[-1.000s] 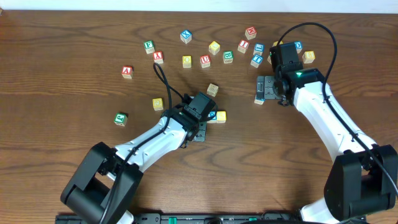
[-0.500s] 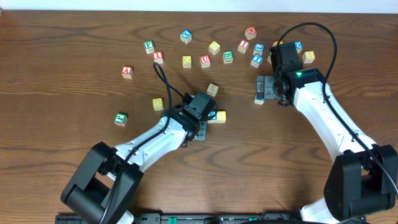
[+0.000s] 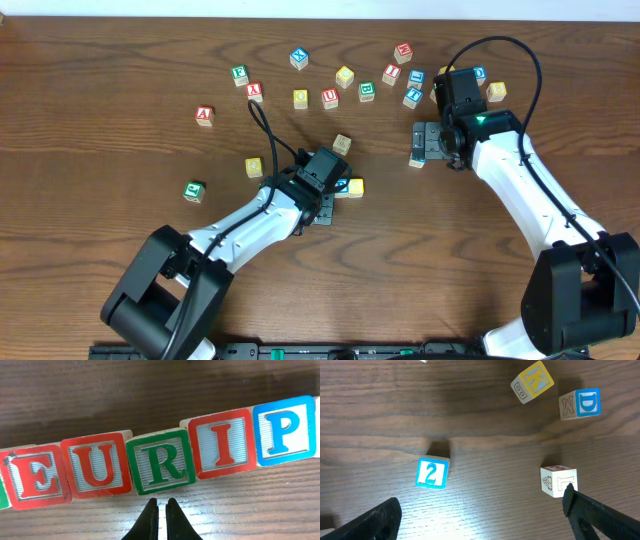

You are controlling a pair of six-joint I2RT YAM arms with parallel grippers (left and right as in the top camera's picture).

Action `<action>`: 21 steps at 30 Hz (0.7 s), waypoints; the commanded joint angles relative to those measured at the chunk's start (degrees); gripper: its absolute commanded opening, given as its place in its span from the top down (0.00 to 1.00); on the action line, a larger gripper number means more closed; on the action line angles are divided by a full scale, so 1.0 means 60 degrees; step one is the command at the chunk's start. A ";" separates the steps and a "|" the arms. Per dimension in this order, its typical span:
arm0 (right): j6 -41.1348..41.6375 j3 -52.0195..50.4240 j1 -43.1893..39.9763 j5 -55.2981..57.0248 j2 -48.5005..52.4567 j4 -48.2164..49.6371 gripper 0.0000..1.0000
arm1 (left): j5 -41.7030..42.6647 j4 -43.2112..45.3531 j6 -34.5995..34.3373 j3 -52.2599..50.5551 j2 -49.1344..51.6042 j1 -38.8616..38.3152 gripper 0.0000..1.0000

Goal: Spell out NEURIPS

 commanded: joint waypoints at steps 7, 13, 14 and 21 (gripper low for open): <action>0.0087 0.0197 -0.0022 0.0004 0.0007 -0.0011 0.01 | -0.0273 0.0106 0.0058 -0.0117 0.0164 -0.0004 0.92; 0.0084 0.0197 -0.0022 0.0004 0.0007 -0.0015 0.01 | -0.0310 0.0211 0.0095 -0.0117 0.0164 -0.0004 0.93; 0.0087 0.0197 -0.0022 0.0004 0.0007 -0.0015 0.01 | -0.0321 0.0219 0.0095 -0.0117 0.0164 -0.0004 0.93; 0.0084 0.0197 -0.0022 -0.0062 0.0007 -0.0015 0.01 | -0.0375 0.0259 0.0095 -0.0117 0.0164 -0.0004 0.93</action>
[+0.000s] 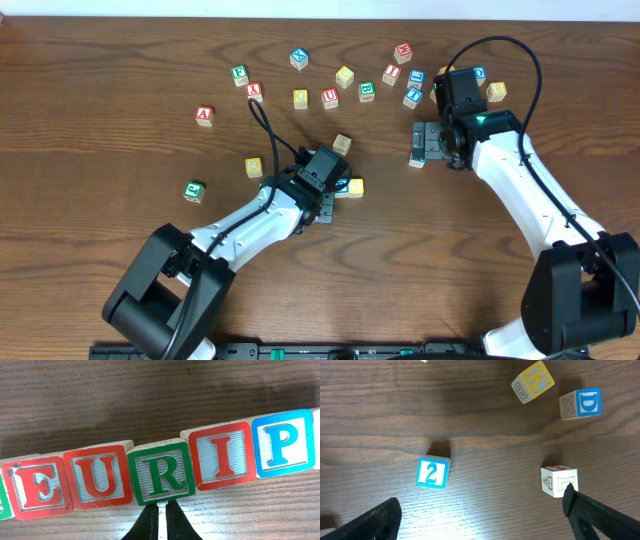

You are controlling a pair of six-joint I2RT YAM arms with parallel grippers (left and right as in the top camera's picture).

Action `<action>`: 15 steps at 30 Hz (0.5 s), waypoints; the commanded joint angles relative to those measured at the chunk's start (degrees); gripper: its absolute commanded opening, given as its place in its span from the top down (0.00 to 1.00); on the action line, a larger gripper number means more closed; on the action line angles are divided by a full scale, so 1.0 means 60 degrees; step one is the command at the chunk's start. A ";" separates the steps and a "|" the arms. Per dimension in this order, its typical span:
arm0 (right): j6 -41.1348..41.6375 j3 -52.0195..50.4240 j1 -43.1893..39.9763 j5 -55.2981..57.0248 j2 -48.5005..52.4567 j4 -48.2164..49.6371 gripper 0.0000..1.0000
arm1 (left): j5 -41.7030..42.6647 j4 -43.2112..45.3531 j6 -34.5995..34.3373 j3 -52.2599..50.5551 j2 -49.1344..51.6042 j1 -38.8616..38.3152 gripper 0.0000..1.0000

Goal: Spell out NEURIPS

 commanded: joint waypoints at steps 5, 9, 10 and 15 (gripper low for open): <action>0.0087 0.0197 -0.0022 -0.0029 0.0007 -0.0011 0.01 | -0.0237 0.0066 0.0062 -0.0117 0.0109 -0.0004 0.93; 0.0087 0.0197 -0.0022 -0.0029 0.0007 -0.0015 0.01 | -0.0266 0.0095 0.0058 -0.0117 0.0109 -0.0004 0.93; 0.0087 0.0197 -0.0022 -0.0029 0.0007 -0.0015 0.01 | -0.0270 0.0095 0.0062 -0.0117 0.0109 -0.0004 0.92; 0.0084 0.0197 -0.0022 -0.0029 0.0007 -0.0015 0.01 | -0.0266 0.0087 0.0062 -0.0117 0.0109 -0.0004 0.93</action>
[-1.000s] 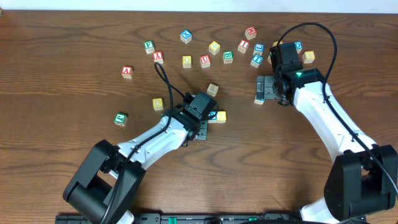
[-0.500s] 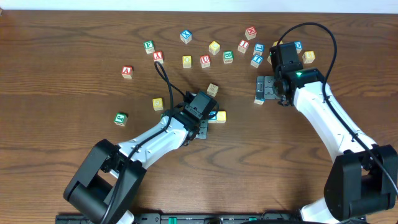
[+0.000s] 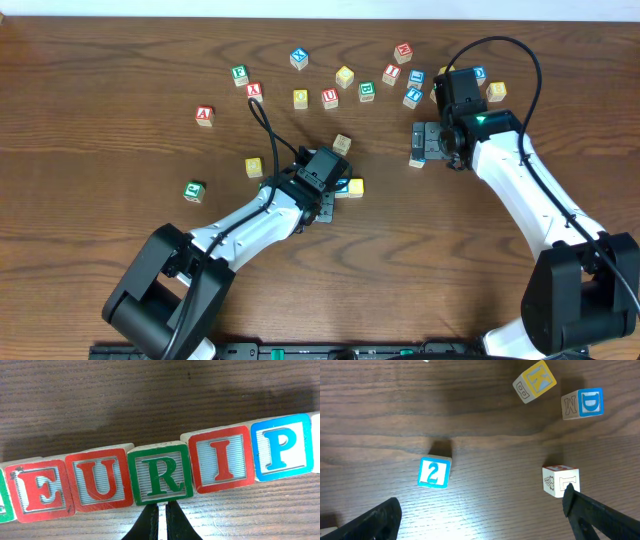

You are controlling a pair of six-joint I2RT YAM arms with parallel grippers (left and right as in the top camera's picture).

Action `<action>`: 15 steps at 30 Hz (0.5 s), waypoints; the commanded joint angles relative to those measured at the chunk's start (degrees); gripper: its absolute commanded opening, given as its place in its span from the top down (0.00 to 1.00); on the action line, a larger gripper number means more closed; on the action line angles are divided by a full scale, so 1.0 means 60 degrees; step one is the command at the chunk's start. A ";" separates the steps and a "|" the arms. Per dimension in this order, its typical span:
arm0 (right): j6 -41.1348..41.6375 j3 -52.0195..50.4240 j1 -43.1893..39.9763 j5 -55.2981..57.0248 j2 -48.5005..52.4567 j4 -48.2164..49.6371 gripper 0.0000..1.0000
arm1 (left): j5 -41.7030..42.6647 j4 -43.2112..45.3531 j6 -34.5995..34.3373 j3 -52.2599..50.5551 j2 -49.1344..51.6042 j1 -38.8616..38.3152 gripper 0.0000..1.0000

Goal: Spell out NEURIPS

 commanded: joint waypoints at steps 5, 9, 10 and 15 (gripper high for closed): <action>0.0084 0.0197 -0.0022 0.0018 0.0007 -0.0018 0.01 | -0.0189 -0.0029 0.0055 -0.0117 0.0109 -0.0004 0.93; 0.0084 0.0197 -0.0022 0.0018 0.0007 -0.0015 0.01 | 0.0240 -0.0280 0.0047 -0.0113 0.0106 -0.0004 0.92; 0.0084 0.0197 -0.0022 0.0018 0.0007 -0.0015 0.01 | 0.0364 -0.0397 0.0044 -0.0109 0.0095 -0.0004 0.92; 0.0084 0.0197 -0.0022 0.0022 0.0007 0.0000 0.01 | 0.0488 -0.1078 -0.0091 -0.0102 -0.0106 -0.0004 0.93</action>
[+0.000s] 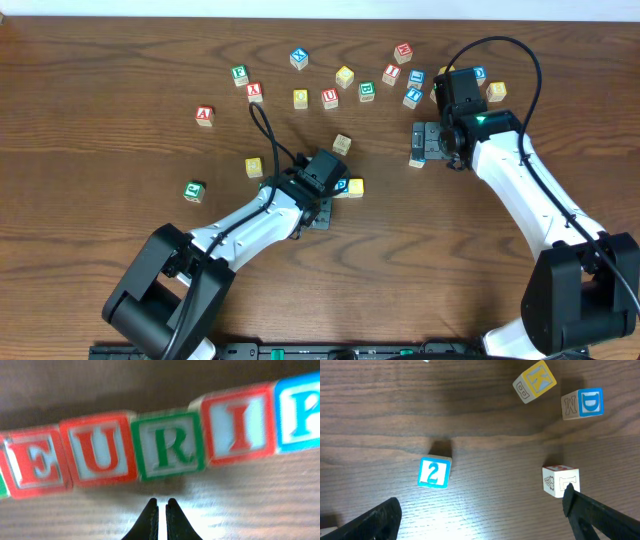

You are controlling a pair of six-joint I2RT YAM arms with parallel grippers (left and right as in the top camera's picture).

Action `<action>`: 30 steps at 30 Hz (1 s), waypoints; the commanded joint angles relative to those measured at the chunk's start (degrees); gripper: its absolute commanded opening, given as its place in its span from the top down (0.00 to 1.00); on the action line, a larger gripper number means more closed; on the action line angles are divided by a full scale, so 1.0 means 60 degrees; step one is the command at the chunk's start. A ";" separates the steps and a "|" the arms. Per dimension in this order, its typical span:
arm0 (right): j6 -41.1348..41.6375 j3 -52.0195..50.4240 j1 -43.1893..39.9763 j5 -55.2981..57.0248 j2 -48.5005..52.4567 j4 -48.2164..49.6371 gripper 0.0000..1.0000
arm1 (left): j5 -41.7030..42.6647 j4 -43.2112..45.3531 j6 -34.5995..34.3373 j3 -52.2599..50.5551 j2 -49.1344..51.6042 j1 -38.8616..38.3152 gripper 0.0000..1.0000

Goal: Spell out NEURIPS

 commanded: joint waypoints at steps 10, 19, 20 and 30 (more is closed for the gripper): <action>0.0084 0.0197 -0.0022 0.0022 0.0007 0.0106 0.01 | -0.0175 -0.0827 0.0000 -0.0095 -0.1956 0.0007 0.93; 0.0084 0.0197 -0.0022 0.0018 0.0007 0.0106 0.01 | -0.2131 -0.1789 -0.0007 -0.0098 -0.3177 0.0463 0.92; 0.0084 0.0197 -0.0022 0.0018 0.0007 0.0106 0.01 | -0.2153 -0.1847 -0.0007 -0.0098 -0.3136 0.0637 0.93; 0.0080 0.0197 -0.0022 0.0022 0.0007 0.0102 0.01 | -0.2127 -0.1479 0.0240 -0.0098 -0.2761 0.2743 0.93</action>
